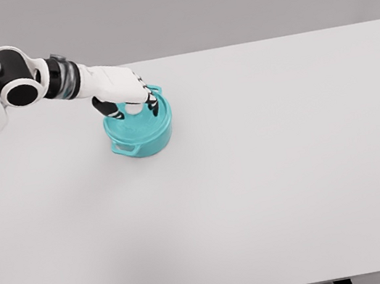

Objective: Open the lid of the pot with left arm

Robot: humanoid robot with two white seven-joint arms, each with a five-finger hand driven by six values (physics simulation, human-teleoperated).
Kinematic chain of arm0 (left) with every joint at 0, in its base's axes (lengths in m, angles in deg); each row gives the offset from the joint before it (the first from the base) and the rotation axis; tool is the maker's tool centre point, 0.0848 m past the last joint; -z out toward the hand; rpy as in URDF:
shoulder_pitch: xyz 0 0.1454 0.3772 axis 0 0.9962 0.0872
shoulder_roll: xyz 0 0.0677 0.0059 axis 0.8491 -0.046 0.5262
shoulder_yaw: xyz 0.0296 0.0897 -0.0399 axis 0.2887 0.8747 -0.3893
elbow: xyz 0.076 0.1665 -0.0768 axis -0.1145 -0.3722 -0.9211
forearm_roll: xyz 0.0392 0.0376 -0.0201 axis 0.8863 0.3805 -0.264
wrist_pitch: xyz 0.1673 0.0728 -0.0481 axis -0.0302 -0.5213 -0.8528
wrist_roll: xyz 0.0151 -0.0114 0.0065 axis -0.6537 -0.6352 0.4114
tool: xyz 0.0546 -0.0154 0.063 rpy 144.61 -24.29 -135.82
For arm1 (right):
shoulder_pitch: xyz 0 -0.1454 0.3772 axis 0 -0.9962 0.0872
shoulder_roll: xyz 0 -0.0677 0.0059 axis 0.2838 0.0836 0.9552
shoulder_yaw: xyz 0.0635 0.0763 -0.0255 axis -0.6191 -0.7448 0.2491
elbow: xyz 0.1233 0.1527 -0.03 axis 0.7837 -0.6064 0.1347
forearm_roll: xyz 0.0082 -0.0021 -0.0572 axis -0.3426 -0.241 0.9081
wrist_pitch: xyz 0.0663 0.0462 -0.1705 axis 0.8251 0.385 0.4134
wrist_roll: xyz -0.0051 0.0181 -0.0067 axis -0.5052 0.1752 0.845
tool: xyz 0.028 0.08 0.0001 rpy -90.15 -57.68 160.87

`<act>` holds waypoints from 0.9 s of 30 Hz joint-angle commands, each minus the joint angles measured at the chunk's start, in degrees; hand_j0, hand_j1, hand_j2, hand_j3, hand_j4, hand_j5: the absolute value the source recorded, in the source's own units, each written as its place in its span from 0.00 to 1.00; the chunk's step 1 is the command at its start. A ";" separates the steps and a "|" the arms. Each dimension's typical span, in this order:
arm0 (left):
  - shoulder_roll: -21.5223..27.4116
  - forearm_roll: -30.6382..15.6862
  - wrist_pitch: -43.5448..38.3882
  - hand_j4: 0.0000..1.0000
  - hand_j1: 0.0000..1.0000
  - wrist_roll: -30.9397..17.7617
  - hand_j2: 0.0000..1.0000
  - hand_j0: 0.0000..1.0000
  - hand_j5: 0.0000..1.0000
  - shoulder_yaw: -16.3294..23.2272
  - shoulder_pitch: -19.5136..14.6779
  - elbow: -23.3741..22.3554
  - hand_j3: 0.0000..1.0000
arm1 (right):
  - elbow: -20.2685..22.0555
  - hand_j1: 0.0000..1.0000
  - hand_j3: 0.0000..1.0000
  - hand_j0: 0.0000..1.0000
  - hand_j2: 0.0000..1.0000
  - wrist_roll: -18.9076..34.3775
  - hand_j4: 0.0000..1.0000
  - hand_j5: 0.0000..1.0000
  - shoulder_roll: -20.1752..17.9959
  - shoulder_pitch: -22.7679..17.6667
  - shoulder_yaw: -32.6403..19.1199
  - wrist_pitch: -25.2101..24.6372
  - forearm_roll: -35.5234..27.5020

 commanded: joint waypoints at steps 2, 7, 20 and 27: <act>-0.03 -0.24 -0.08 0.57 0.57 0.02 0.57 0.57 0.57 -0.02 0.00 0.00 0.57 | 0.01 1.00 1.00 1.00 1.00 0.02 1.00 1.00 -0.01 -0.09 0.01 0.01 -0.01; -0.03 -0.24 0.01 0.48 0.48 0.02 0.48 0.48 0.48 -0.02 0.00 0.00 0.48 | 0.01 1.00 1.00 1.00 1.00 0.02 1.00 1.00 -0.01 -0.09 0.01 0.01 -0.01; 2.60 -0.59 0.63 0.38 0.38 0.02 0.38 0.38 0.38 -0.11 -0.70 0.52 0.38 | 0.01 1.00 1.00 1.00 1.00 0.02 1.00 1.00 -0.01 -0.09 0.01 0.01 -0.01; 8.66 -0.59 1.08 0.38 0.38 0.02 0.38 0.38 0.38 -0.11 -1.41 0.97 0.38 | 0.01 1.00 1.00 1.00 1.00 0.02 1.00 1.00 -0.01 -0.09 0.01 0.01 -0.01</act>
